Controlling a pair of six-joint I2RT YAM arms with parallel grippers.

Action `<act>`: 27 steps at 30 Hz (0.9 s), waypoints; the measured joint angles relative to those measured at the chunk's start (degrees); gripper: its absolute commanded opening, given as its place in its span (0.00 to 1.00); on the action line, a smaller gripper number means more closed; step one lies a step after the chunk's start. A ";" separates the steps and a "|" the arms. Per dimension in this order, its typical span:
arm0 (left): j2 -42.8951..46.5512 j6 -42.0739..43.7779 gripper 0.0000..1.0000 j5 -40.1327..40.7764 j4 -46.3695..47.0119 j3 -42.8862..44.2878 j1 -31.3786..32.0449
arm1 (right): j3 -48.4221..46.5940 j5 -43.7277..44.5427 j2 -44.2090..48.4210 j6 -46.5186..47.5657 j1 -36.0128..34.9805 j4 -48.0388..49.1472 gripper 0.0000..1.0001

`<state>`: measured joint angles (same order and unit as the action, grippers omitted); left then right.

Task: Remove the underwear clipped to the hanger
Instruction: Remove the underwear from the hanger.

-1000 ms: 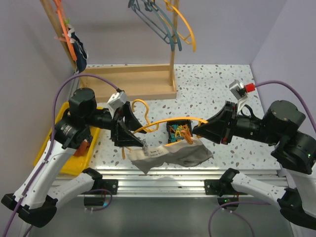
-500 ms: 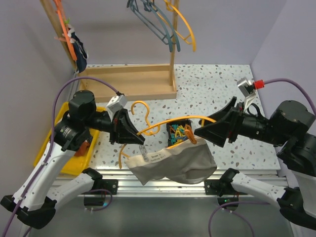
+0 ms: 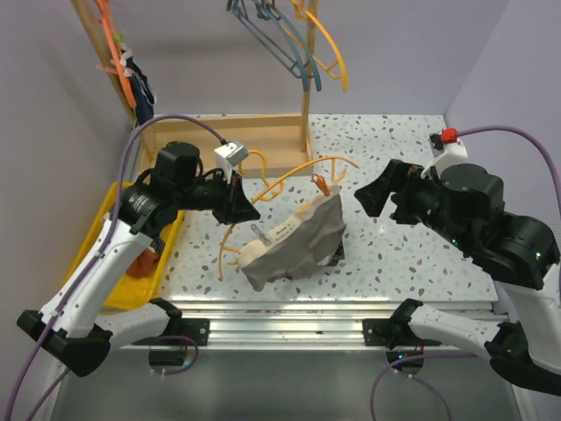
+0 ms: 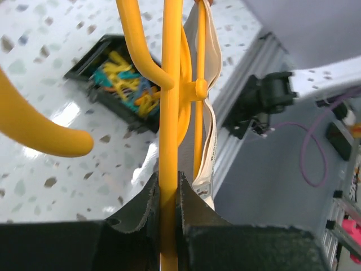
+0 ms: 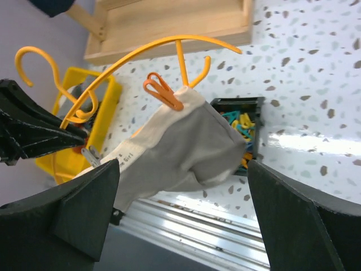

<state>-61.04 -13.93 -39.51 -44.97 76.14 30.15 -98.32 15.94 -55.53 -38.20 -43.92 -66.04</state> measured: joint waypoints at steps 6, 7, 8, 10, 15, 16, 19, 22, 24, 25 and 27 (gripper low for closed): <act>-6.49 -3.19 0.00 19.02 -7.65 1.36 -0.02 | 1.68 2.69 -4.15 0.04 0.07 0.15 0.98; -6.36 -3.96 0.00 21.99 -9.03 2.32 0.00 | 2.03 1.79 -5.31 0.24 0.07 0.92 0.98; -6.08 -4.81 0.00 24.90 -10.19 3.58 0.00 | 2.21 0.28 -6.64 0.37 0.09 1.99 0.98; -5.27 -6.38 0.00 29.99 -11.63 6.54 0.00 | 2.23 -3.30 -9.88 0.87 0.07 4.98 0.98; -2.93 -9.57 0.00 39.15 -14.67 10.64 -0.02 | 0.13 -11.45 -21.62 2.16 0.02 11.26 0.98; -2.34 -10.14 0.00 40.52 -15.58 10.64 -0.02 | -0.28 -12.68 -24.13 2.34 -0.09 12.46 0.98; -1.20 -11.28 0.00 42.40 -17.33 9.27 -0.02 | -1.25 -14.99 -30.25 2.67 -0.33 15.23 0.98; -0.04 -12.55 0.00 42.80 -18.49 6.25 0.00 | -3.32 -16.33 -35.47 2.60 -0.57 17.49 0.98; 0.59 -13.20 0.00 42.75 -19.04 4.33 0.00 | -6.03 -16.59 -39.06 2.23 -0.83 18.43 0.98; 0.90 -13.60 0.00 42.73 -19.32 3.43 0.00 | -7.76 -16.55 -41.11 1.86 -1.01 18.99 0.98; 1.40 -14.10 0.00 42.77 -19.65 2.21 0.00 | -11.17 -16.28 -45.16 0.96 -1.44 19.65 0.98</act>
<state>-59.64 -28.03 3.27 -64.62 78.35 30.15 -109.49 -0.34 -100.68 -37.23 -45.36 -46.39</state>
